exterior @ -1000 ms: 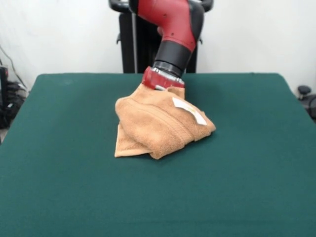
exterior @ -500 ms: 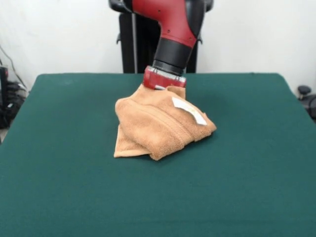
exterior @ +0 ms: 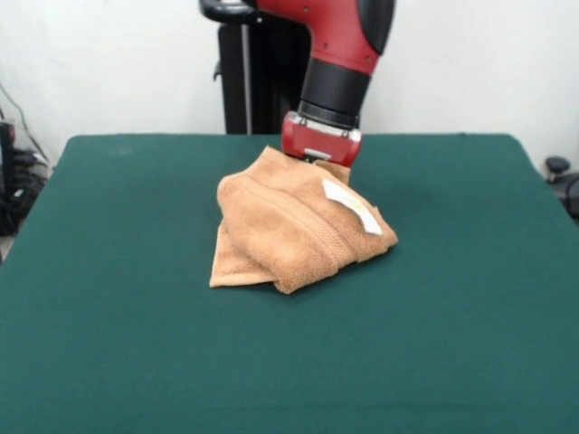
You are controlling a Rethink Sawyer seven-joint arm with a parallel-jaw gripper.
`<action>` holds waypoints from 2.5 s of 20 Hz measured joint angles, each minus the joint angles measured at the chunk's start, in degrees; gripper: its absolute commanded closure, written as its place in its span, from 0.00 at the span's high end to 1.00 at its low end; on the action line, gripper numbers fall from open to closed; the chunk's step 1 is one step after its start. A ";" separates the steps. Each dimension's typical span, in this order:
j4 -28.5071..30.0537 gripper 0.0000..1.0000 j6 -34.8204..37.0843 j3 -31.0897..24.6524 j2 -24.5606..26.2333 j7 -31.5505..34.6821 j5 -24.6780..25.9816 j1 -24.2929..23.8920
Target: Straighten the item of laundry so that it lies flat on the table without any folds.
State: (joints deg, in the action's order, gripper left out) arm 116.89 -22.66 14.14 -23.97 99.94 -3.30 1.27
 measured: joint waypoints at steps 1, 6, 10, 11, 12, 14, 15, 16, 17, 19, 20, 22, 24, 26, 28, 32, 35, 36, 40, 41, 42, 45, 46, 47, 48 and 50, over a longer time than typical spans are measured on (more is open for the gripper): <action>0.00 1.00 0.00 -0.06 -0.39 0.00 -0.04 0.05; 0.00 1.00 0.01 -0.22 -1.47 0.00 -0.05 -0.31; 0.00 1.00 0.00 -0.12 -2.16 0.00 -1.49 0.25; -0.04 1.00 0.01 0.00 -2.16 0.00 -2.39 0.86; -0.07 1.00 0.01 0.12 -2.16 0.00 -3.29 1.47; -0.29 1.00 0.01 0.30 -2.16 0.00 -3.86 2.33; -0.42 1.00 0.01 0.41 -2.16 0.00 -4.05 2.77; -0.52 1.00 0.01 0.49 -2.15 0.00 -4.11 3.05; -0.63 1.00 0.01 0.58 -2.14 0.00 -4.19 3.32; -1.04 1.00 0.01 1.07 -2.09 0.00 -4.56 4.17; -1.25 1.00 0.01 1.32 -2.07 0.00 -4.75 4.60; -1.58 1.00 0.01 1.74 -2.03 0.00 -5.07 5.18; -1.83 1.00 0.02 2.07 -2.01 0.00 -5.36 5.50; -2.08 1.00 0.02 2.41 -1.99 0.00 -5.65 5.82; -2.49 1.00 0.02 2.70 -1.96 0.00 -5.66 5.89; -3.91 1.00 -0.24 2.92 -1.78 0.00 -4.08 4.32; -5.16 1.00 -1.13 2.89 -1.52 0.00 -1.02 1.65; -5.51 1.00 -1.45 2.89 -1.44 0.00 -0.04 0.79; -6.93 1.00 -2.54 2.84 -1.34 0.00 3.35 -2.51; -7.85 1.00 -2.96 2.84 -1.33 0.00 4.64 -4.22; -8.13 1.00 -3.06 2.84 -1.33 0.00 4.98 -4.63; -9.54 1.00 -3.17 2.78 -1.30 0.00 5.69 -6.24; -9.75 1.00 -3.18 2.75 -1.30 0.00 5.74 -6.40; -9.98 1.00 -3.16 2.71 -1.30 0.00 5.69 -6.57; -10.30 1.00 -3.19 2.63 -1.29 0.00 5.74 -6.73; -10.71 1.00 -3.26 2.52 -1.29 0.00 5.79 -6.93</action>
State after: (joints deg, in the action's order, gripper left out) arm 106.18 -25.93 16.66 -25.26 99.94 2.49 -5.66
